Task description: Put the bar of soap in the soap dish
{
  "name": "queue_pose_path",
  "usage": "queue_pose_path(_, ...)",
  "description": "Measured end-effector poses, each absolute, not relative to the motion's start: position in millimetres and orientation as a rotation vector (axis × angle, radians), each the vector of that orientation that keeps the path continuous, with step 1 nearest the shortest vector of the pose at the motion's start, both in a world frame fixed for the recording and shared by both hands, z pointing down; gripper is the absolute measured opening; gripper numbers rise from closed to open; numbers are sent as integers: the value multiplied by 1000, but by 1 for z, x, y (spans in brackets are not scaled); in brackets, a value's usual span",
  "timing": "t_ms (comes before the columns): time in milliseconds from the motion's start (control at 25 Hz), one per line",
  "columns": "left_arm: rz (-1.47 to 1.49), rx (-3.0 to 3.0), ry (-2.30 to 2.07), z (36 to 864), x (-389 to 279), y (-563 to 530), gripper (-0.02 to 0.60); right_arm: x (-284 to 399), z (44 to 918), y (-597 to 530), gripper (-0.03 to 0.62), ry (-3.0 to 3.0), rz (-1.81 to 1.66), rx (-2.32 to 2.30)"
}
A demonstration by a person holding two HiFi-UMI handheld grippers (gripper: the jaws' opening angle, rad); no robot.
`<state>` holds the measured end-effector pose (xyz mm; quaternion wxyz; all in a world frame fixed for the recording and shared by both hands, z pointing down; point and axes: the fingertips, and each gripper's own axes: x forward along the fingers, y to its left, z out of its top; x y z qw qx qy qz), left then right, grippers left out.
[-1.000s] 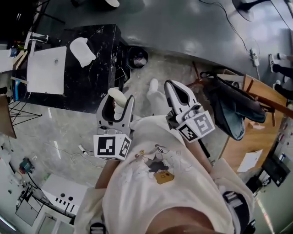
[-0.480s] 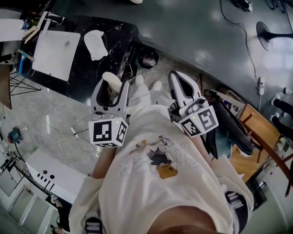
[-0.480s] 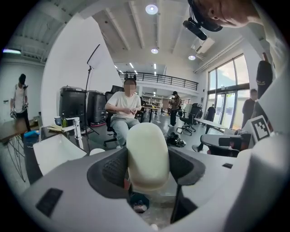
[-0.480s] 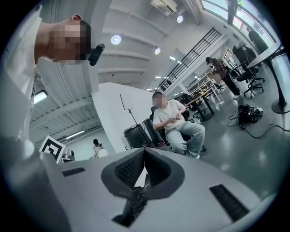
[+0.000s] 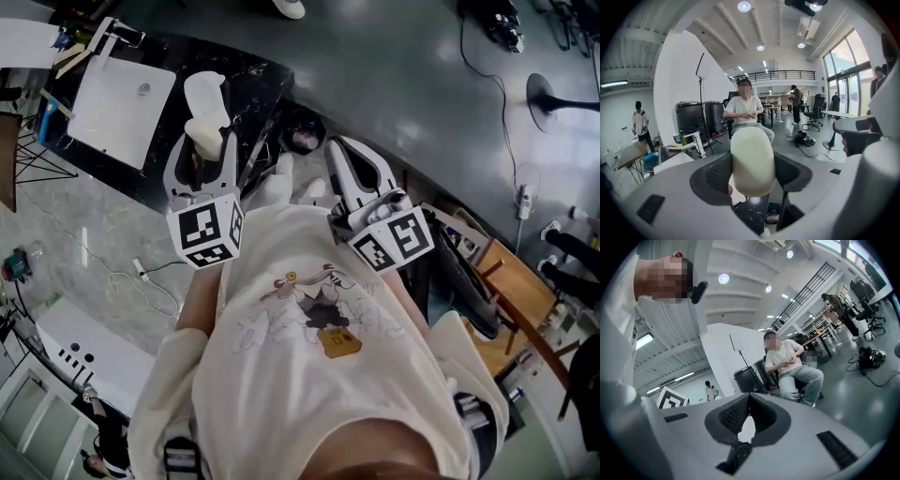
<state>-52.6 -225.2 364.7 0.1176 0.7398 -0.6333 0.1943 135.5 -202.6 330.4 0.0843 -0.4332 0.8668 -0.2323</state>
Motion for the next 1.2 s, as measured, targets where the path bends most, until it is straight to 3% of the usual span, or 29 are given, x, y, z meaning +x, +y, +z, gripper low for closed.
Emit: queue_pose_path(1200,742,1880,-1858,483,-141,-315,277,-33,420,-307,8,3023,-808,-1140)
